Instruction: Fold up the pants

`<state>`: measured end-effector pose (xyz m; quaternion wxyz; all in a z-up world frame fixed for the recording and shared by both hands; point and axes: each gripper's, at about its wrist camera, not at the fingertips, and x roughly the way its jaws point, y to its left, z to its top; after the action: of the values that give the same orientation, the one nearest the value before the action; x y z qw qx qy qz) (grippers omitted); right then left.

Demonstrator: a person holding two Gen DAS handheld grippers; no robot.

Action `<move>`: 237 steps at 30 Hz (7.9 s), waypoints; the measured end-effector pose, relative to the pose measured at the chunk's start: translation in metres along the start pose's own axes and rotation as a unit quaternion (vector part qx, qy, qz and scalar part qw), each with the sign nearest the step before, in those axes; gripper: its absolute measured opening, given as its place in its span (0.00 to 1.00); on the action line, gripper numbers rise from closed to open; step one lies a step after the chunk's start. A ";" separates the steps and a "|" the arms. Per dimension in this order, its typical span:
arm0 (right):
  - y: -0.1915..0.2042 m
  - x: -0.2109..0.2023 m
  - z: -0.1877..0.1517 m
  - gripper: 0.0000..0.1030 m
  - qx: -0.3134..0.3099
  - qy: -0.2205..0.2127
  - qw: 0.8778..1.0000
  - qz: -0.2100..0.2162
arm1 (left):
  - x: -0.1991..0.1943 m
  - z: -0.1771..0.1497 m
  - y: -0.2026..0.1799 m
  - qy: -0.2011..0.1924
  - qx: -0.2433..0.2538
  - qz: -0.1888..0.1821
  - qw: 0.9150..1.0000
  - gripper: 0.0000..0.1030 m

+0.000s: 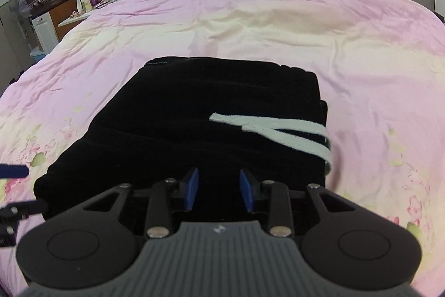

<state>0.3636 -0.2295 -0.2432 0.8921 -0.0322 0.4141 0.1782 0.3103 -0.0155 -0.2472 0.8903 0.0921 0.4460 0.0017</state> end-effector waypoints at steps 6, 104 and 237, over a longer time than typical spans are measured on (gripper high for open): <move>-0.005 0.018 -0.001 0.36 0.008 -0.003 1.000 -0.015 | 0.031 0.010 0.006 0.009 -0.121 -0.017 0.992 0.44; 0.120 0.089 0.059 0.41 0.302 0.077 0.883 0.352 | -0.011 0.028 0.371 0.042 -0.255 -0.163 0.952 0.46; 0.184 -0.334 -0.176 0.95 0.007 -0.193 0.980 -0.041 | -0.319 -0.132 0.013 -0.156 -0.131 0.106 0.973 0.87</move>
<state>-0.0259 -0.1904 -0.0910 0.9618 -0.0077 0.2341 0.1416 0.0143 -0.0090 -0.0687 0.9478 0.0206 0.2855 0.1405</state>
